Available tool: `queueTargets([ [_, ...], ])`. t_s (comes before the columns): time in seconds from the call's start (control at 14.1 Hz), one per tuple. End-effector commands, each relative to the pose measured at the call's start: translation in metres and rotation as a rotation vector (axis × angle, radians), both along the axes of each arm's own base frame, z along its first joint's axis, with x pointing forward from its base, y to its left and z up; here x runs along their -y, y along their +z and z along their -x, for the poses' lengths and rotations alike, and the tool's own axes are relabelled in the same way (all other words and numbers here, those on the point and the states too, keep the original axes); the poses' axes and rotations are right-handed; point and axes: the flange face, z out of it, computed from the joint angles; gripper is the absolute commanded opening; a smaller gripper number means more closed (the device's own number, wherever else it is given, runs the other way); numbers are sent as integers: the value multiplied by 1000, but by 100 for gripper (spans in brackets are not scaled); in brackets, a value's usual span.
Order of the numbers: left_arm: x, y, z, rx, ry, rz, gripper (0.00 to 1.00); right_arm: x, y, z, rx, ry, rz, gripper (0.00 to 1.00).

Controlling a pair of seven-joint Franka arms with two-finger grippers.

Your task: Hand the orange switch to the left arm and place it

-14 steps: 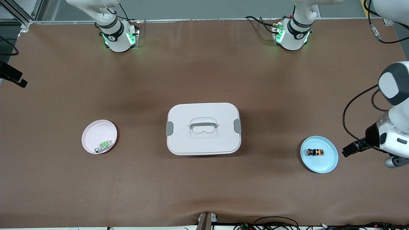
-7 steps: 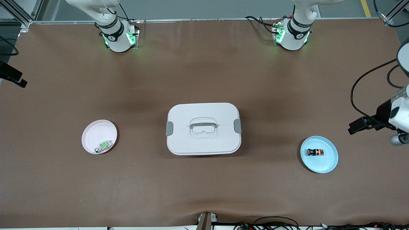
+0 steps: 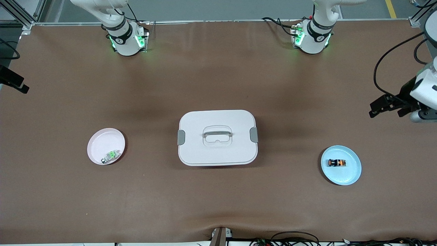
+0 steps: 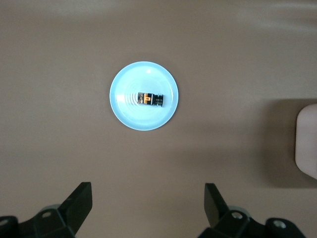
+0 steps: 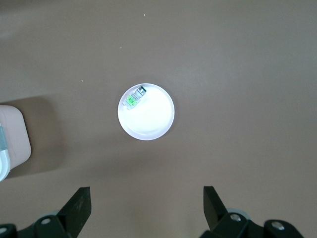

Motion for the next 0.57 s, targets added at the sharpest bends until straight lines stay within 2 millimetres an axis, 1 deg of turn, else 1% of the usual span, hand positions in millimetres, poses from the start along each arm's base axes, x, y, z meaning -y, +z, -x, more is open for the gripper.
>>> queueTargets([
  [0.0,10,9,23,19,-42,-18,100,2,4,8,-15,-16,-18,100],
  [0.14,27,14,24,31,-69,-29,100,0,3,9,-28,-24,-20,100],
  [0.21,33,18,26,37,-80,-35,100,0,3,9,-28,-22,-20,100],
  [0.36,35,33,36,65,-82,-42,100,0,3,9,-26,-22,-20,100],
  [0.43,35,36,41,71,-83,-44,100,0,3,9,-26,-22,-20,100],
  [0.5,35,35,49,68,-83,-47,100,0,3,9,-25,-22,-19,100],
])
